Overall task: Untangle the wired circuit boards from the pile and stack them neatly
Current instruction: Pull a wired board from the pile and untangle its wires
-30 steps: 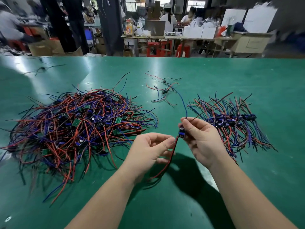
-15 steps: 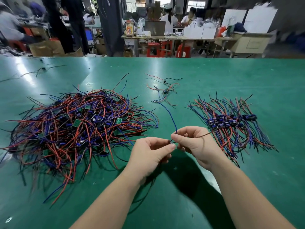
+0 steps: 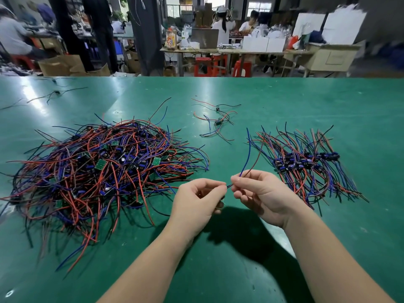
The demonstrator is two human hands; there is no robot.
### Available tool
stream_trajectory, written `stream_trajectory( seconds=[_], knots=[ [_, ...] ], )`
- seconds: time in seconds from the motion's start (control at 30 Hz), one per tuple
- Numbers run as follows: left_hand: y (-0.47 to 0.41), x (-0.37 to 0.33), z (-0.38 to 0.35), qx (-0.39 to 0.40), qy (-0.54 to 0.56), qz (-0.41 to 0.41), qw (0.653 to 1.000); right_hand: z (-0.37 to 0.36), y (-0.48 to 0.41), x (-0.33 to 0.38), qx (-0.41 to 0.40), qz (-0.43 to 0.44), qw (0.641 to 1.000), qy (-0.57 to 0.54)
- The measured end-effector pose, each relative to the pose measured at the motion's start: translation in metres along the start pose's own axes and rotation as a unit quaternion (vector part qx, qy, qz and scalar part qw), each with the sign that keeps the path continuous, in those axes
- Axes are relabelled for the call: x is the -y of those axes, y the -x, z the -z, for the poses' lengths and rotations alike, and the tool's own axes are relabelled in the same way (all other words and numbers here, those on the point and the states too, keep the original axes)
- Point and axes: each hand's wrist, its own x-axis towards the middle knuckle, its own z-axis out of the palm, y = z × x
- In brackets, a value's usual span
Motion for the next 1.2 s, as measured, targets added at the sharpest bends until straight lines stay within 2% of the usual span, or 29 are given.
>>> stream_trajectory(
  seconds=[0.17, 0.33, 0.53, 0.77, 0.9, 1.07, 1.2],
  knots=[
    [-0.002, -0.004, 0.003, 0.022, 0.083, 0.083, 0.993, -0.002, 0.0, -0.002, 0.01, 0.009, 1.0, -0.015],
    [0.0, -0.008, 0.003, 0.085, 0.084, 0.123, 0.985, -0.003, 0.0, -0.003, 0.023, 0.036, 0.999, -0.02],
    [0.002, -0.013, 0.001, 0.102, 0.099, 0.13, 0.981, -0.006, 0.0, -0.002, -0.006, 0.079, 0.997, -0.019],
    [0.003, -0.016, -0.005, 0.109, 0.033, 0.08, 0.99, 0.003, -0.001, 0.008, -0.082, 0.103, 0.991, 0.009],
    [0.005, -0.013, -0.001, 0.122, -0.006, 0.076, 0.99, 0.02, -0.001, 0.02, -0.143, 0.117, 0.982, -0.038],
    [0.008, -0.011, -0.002, 0.134, -0.034, 0.077, 0.987, 0.036, -0.001, 0.025, -0.129, 0.109, 0.985, -0.042],
    [0.01, -0.01, -0.002, 0.159, -0.059, 0.085, 0.982, 0.04, 0.0, 0.026, -0.138, 0.141, 0.98, -0.029]
  ],
)
